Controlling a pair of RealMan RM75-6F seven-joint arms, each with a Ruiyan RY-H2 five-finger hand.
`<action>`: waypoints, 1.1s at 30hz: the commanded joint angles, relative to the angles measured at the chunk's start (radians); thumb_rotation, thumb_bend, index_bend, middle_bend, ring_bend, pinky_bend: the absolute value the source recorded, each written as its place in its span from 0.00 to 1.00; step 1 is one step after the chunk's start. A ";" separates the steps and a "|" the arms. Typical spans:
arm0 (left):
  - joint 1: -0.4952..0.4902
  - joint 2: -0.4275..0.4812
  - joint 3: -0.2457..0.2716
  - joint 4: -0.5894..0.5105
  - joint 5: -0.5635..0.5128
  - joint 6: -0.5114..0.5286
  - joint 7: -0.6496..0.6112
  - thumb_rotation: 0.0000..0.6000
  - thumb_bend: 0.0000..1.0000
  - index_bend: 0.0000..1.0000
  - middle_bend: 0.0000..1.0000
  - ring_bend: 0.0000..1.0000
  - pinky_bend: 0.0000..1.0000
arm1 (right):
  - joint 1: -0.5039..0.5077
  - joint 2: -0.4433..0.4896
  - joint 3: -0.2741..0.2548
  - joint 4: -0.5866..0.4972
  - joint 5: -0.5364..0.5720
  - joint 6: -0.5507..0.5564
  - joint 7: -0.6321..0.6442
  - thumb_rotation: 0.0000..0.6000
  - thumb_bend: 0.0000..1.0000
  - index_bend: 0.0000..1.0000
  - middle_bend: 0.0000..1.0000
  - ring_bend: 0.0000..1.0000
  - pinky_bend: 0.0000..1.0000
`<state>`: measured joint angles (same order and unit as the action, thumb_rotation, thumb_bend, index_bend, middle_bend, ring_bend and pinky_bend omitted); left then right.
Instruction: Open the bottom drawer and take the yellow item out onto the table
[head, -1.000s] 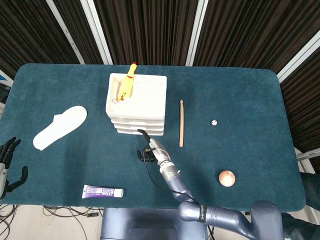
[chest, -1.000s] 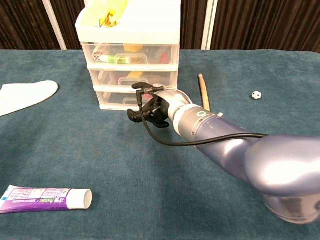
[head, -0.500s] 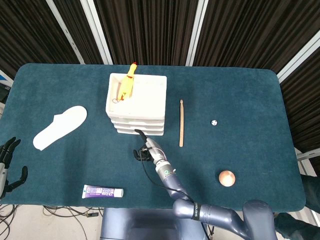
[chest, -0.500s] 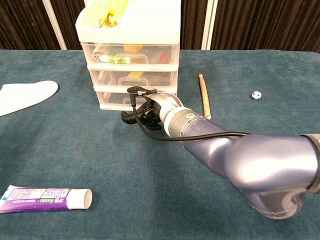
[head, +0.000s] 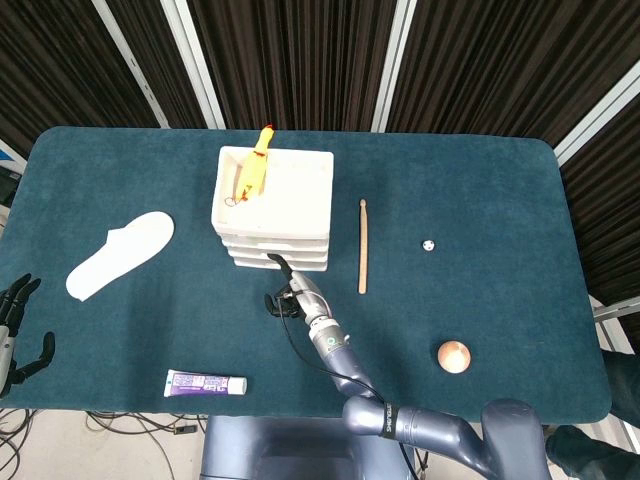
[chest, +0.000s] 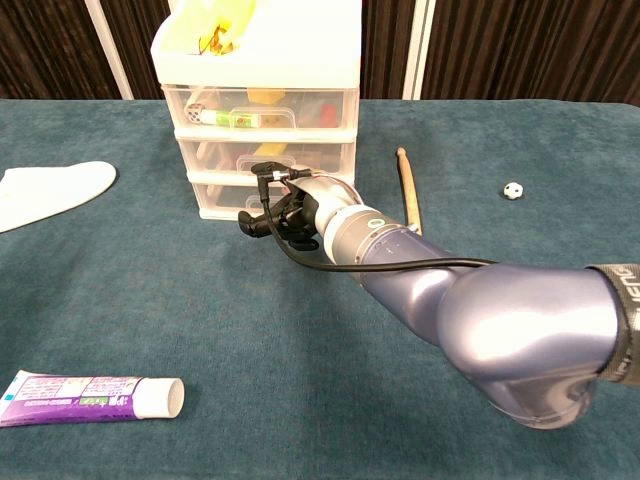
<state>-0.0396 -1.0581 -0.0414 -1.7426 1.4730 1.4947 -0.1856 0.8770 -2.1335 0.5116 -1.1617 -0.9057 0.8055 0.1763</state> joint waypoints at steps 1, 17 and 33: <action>0.000 0.000 0.000 -0.001 0.000 0.001 -0.001 1.00 0.51 0.02 0.00 0.00 0.00 | 0.005 -0.003 0.002 0.005 0.003 -0.005 0.000 1.00 0.56 0.08 1.00 1.00 1.00; -0.001 -0.001 -0.003 0.000 -0.005 -0.001 -0.001 1.00 0.51 0.02 0.00 0.00 0.00 | 0.035 -0.016 0.017 0.040 0.020 -0.024 0.000 1.00 0.56 0.08 1.00 1.00 1.00; -0.001 -0.002 -0.001 -0.001 -0.005 -0.004 0.009 1.00 0.51 0.02 0.00 0.00 0.00 | 0.066 -0.025 0.023 0.064 0.021 -0.047 0.002 1.00 0.56 0.08 1.00 1.00 1.00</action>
<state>-0.0407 -1.0601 -0.0425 -1.7439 1.4680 1.4907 -0.1767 0.9419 -2.1572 0.5337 -1.0991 -0.8843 0.7591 0.1775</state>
